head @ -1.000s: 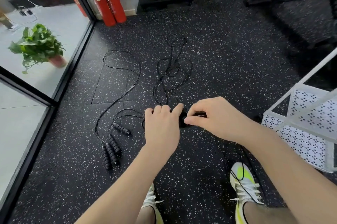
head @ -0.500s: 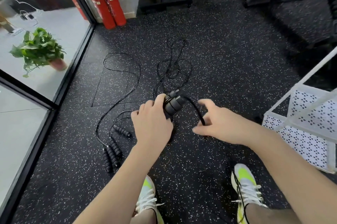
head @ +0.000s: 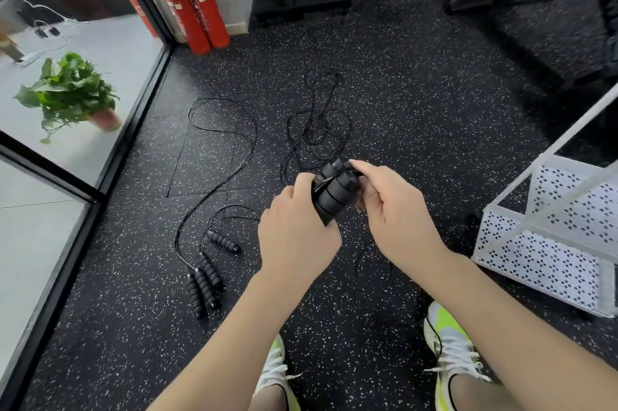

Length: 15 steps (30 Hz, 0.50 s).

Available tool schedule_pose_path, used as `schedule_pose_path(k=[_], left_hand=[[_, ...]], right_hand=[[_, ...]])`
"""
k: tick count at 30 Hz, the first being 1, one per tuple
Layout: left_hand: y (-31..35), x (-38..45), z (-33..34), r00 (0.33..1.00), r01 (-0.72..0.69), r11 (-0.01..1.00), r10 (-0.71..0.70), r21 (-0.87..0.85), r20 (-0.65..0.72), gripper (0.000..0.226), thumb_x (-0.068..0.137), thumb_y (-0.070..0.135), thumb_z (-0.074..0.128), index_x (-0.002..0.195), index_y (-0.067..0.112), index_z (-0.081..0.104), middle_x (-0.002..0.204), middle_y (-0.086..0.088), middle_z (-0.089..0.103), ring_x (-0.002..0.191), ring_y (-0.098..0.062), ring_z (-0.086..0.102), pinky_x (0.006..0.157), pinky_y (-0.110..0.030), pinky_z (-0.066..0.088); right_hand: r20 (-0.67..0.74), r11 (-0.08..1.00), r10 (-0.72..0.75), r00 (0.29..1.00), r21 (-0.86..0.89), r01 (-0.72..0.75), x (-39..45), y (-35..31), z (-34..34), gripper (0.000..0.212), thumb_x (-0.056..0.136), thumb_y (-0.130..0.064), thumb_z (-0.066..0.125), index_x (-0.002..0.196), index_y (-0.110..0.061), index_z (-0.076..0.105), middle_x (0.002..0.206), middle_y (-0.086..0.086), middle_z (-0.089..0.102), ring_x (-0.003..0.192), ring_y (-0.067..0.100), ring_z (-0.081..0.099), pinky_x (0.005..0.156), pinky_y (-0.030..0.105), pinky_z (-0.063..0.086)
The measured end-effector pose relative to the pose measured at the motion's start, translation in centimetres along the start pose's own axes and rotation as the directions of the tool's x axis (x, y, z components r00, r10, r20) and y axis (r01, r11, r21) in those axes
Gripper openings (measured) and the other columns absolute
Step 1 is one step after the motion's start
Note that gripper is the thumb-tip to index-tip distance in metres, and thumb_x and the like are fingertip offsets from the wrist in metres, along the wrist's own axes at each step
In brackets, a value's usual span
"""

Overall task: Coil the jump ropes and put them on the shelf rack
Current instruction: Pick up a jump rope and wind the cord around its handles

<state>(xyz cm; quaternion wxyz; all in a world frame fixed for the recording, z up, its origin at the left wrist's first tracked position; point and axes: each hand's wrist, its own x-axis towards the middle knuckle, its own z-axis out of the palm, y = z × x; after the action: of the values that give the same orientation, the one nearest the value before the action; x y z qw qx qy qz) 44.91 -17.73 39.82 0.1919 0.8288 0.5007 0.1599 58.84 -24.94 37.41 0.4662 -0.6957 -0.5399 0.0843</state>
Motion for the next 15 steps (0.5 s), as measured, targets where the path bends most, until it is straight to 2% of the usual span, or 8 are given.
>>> schedule_pose_path(k=[6,8,10,12,13,15], left_hand=[[-0.1,-0.1,0.0,0.999,0.015,0.998,-0.017,0.053,0.041,0.042,0.081,0.034,0.066,0.115,0.033,0.042,0.098,0.01,0.057,0.082,-0.021,0.053,0.069,-0.034,0.037],[-0.2,0.0,0.0,0.999,0.016,0.998,-0.018,0.057,0.033,0.038,0.083,0.032,0.065,0.114,0.031,0.043,0.097,0.009,0.059,0.081,-0.021,0.054,0.068,-0.035,0.037],[-0.2,0.1,0.2,0.999,0.024,0.998,-0.026,0.055,0.019,0.033,0.085,0.029,0.063,0.111,0.028,0.042,0.095,0.007,0.059,0.079,-0.023,0.053,0.067,-0.035,0.037],[0.1,0.2,0.4,0.999,0.046,0.998,-0.047,0.047,0.021,0.03,0.087,0.028,0.062,0.108,0.025,0.04,0.094,0.006,0.058,0.077,-0.025,0.052,0.067,-0.036,0.036],[0.2,0.3,0.5,0.998,0.06,0.997,-0.061,0.043,0.029,0.029,0.088,0.028,0.061,0.107,0.024,0.039,0.093,0.005,0.057,0.077,-0.025,0.05,0.067,-0.035,0.035],[0.1,0.5,0.9,0.995,0.088,0.995,-0.089,0.039,0.033,0.028,0.091,0.029,0.061,0.107,0.022,0.039,0.094,0.003,0.056,0.078,-0.025,0.049,0.069,-0.036,0.034]], right_hand=[[0.025,1.0,0.013,1.0,-0.009,-0.013,0.1,0.2,0.0,0.033,0.106,-0.015,0.046,0.137,-0.013,0.059,0.098,-0.004,0.06,0.087,0.013,0.059,0.081,0.029,0.049],[0.041,0.999,0.024,0.999,0.023,-0.025,0.1,-0.2,-0.2,0.033,0.106,-0.015,0.046,0.137,-0.017,0.059,0.098,-0.006,0.061,0.088,0.009,0.06,0.081,0.025,0.049],[0.106,0.994,0.098,0.99,0.029,-0.102,0.1,-0.9,0.0,0.034,0.106,-0.012,0.045,0.135,-0.026,0.057,0.096,-0.014,0.059,0.089,0.004,0.059,0.078,0.019,0.046],[0.233,0.969,0.244,0.941,-0.083,-0.231,0.0,-1.7,0.6,0.039,0.103,-0.01,0.044,0.133,-0.034,0.046,0.102,-0.014,0.061,0.093,0.005,0.061,0.077,0.023,0.045],[0.3,0.944,0.321,0.898,-0.172,-0.28,-0.3,-2.2,1.0,0.048,0.101,-0.009,0.044,0.143,-0.03,0.036,0.111,-0.008,0.062,0.097,0.014,0.063,0.079,0.029,0.046],[0.43,0.904,0.415,0.802,-0.298,-0.307,-0.9,-3.0,1.8,0.078,0.097,-0.004,0.047,0.159,-0.021,0.003,0.118,0.005,0.062,0.094,0.023,0.063,0.079,0.034,0.047]])
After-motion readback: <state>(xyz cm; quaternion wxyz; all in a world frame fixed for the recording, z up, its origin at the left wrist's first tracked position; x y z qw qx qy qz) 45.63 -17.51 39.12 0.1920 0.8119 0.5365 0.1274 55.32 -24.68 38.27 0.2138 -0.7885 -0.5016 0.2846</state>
